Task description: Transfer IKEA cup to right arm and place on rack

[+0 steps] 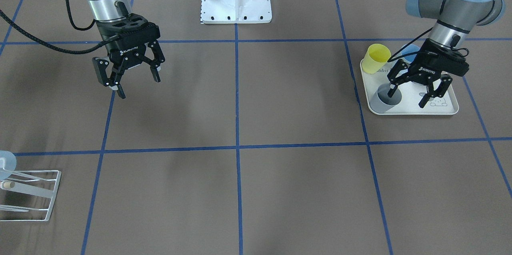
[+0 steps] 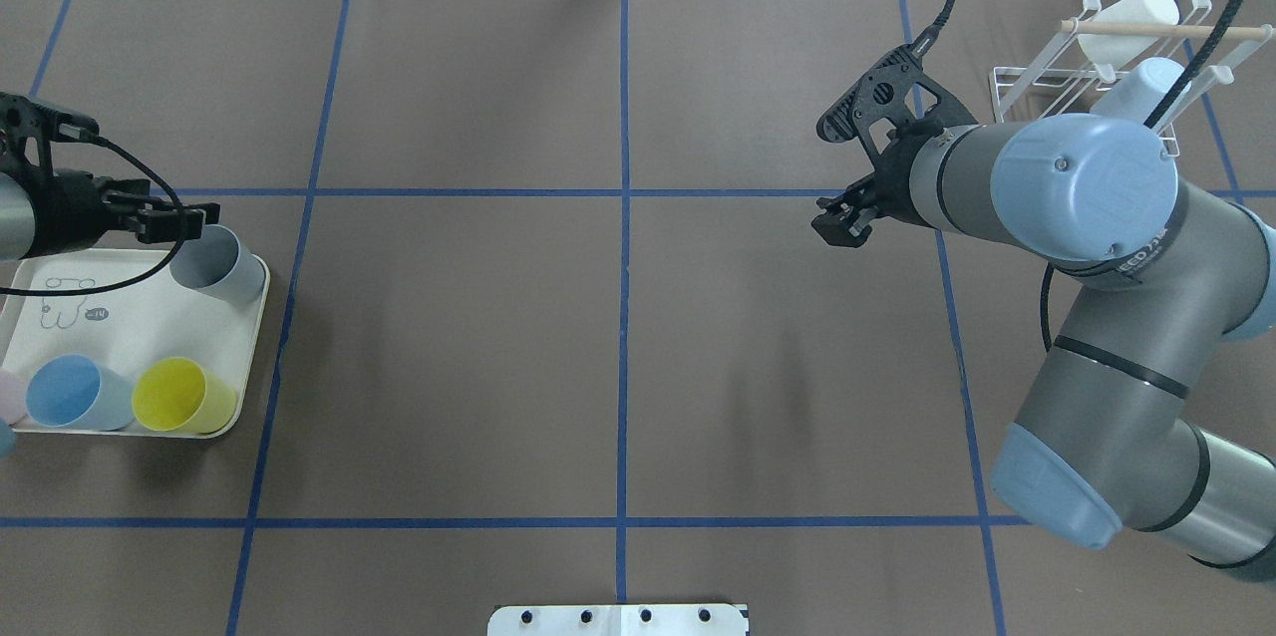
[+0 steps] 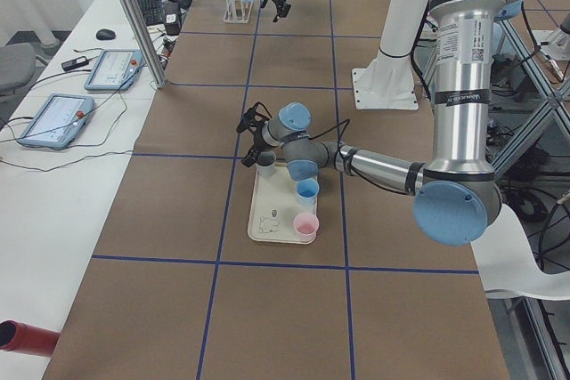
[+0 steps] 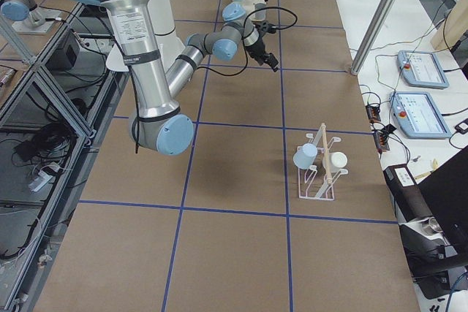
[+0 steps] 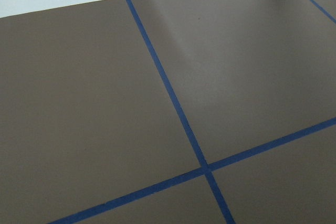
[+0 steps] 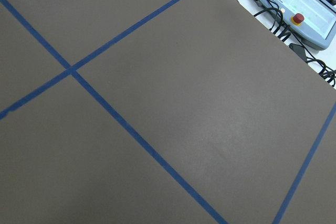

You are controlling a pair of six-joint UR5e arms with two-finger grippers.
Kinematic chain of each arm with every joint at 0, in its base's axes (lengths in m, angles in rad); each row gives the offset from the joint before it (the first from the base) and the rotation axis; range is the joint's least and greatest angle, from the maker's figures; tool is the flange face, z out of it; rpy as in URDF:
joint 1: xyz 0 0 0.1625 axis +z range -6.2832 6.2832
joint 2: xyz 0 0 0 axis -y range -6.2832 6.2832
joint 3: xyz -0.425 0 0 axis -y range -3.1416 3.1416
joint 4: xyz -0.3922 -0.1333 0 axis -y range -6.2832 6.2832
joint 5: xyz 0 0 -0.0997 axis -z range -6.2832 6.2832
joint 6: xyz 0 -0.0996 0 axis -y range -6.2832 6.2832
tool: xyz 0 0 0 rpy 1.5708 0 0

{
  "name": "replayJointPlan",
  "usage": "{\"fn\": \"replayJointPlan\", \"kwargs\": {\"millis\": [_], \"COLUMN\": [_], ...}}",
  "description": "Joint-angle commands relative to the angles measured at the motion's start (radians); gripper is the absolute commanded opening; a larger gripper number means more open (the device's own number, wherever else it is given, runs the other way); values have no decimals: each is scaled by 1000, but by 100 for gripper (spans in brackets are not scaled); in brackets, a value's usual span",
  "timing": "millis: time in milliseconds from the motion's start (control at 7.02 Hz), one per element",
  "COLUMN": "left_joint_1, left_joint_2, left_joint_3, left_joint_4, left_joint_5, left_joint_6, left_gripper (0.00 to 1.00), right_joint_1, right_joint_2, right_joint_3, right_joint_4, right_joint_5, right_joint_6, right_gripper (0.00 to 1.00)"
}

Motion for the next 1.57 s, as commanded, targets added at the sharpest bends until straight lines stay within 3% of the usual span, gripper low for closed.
{"fn": "replayJointPlan", "kwargs": {"millis": [0, 142, 285, 569, 712, 996, 1139, 1424], "left_joint_1": [18, 18, 23, 40, 40, 40, 38, 17], "left_joint_2": [22, 24, 24, 24, 24, 24, 24, 56], "left_joint_3": [25, 34, 44, 45, 43, 34, 29, -19], "left_joint_4": [-5, -5, -8, -10, -10, -11, -11, -7], "left_joint_5": [10, 10, 7, 1, -2, -4, -6, -103], "left_joint_6": [-11, -11, -11, -11, -10, -8, -5, 6], "left_gripper": [100, 99, 89, 44, 31, 16, 0, 0], "right_joint_1": [-1, -1, -3, -3, -3, -3, -3, -6], "right_joint_2": [1, 1, 1, 0, -2, 0, 0, 1], "right_joint_3": [-1, -1, -3, -9, -9, -11, -11, -11], "right_joint_4": [0, 0, 0, -2, -2, -2, -2, 0], "right_joint_5": [-4, -6, -8, -8, -8, -8, -8, -8], "right_joint_6": [2, 2, 2, -2, -4, -5, -5, -4], "right_gripper": [100, 100, 100, 100, 100, 100, 100, 100]}}
